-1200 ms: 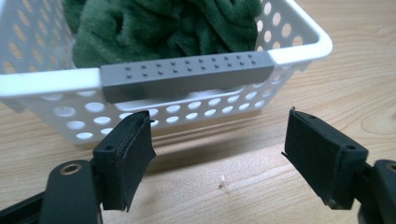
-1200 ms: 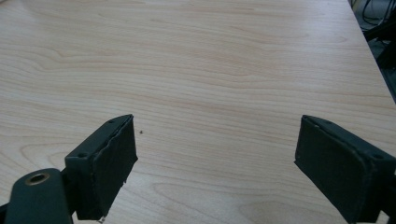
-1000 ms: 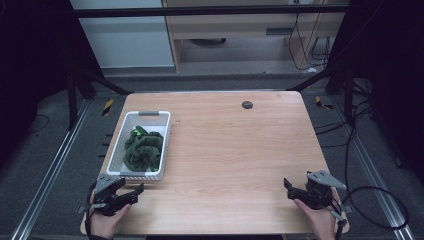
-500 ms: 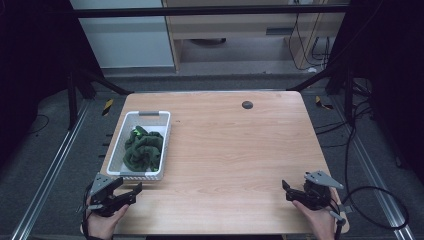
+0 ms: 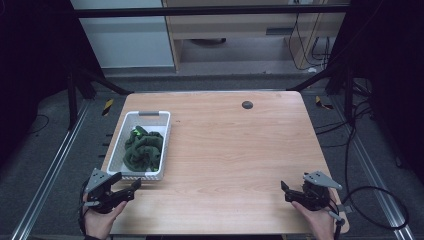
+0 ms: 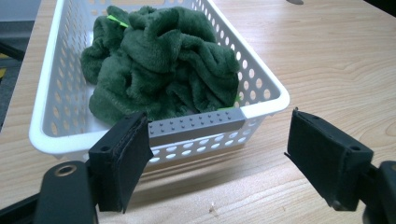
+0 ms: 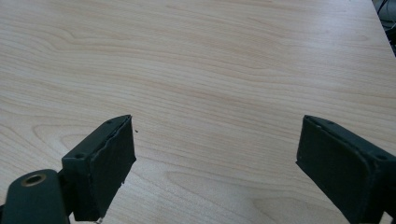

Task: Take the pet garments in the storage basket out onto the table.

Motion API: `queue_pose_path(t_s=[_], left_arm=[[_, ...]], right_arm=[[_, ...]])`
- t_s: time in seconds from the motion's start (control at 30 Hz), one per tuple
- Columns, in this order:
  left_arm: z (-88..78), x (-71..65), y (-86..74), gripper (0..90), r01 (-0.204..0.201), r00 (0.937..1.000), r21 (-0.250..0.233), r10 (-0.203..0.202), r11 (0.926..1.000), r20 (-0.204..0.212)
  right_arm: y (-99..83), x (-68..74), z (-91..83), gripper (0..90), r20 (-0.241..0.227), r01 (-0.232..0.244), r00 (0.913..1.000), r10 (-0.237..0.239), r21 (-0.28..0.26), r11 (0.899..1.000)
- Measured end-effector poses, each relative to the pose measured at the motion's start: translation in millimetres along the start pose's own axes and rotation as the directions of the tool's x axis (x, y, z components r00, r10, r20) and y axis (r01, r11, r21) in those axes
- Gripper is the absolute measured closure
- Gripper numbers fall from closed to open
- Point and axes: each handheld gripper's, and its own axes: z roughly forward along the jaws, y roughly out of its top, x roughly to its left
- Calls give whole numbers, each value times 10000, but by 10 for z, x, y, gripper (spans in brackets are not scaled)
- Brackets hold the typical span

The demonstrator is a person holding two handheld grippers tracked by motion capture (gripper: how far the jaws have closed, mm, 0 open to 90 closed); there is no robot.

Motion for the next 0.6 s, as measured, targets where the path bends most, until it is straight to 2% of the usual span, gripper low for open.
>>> queue_pose_path(t_s=[0.6], left_arm=[[-29, 46, 261, 193, -273, 9996, -409, 275, 9988, 25]], right_arm=[[4, -5, 24, 107, -28, 52, 10000, -51, 64, 10000]])
